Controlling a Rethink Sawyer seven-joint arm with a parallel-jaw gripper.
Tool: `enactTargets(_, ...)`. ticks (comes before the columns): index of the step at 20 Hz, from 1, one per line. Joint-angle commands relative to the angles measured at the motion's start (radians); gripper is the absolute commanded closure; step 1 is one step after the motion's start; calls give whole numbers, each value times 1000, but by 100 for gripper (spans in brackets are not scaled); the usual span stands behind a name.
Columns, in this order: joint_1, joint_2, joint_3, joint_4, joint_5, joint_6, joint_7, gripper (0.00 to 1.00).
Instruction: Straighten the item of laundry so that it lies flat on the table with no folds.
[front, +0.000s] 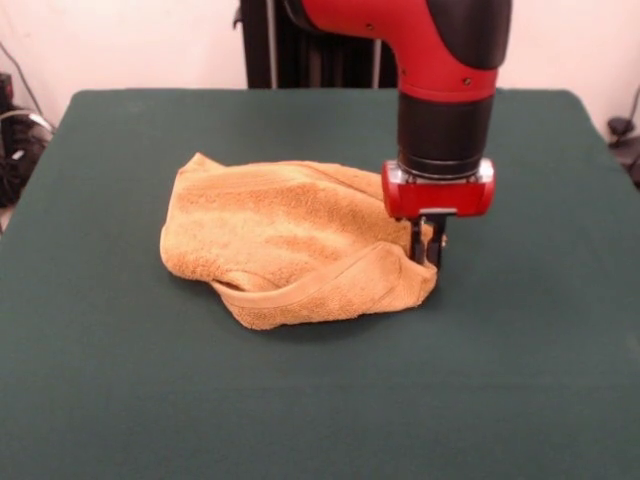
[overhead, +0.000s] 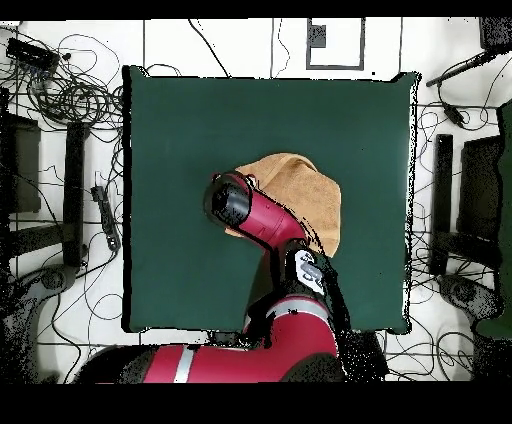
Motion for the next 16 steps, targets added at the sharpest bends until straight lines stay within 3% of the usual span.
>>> enactTargets(1, 62, 81, 34, -42, 47, 89, 274, 100)
enactTargets(9, 62, 132, 31, -87, 56, 61, 269, 100)
enactTargets(16, 51, 233, -29, -265, 86, 141, 262, 100)
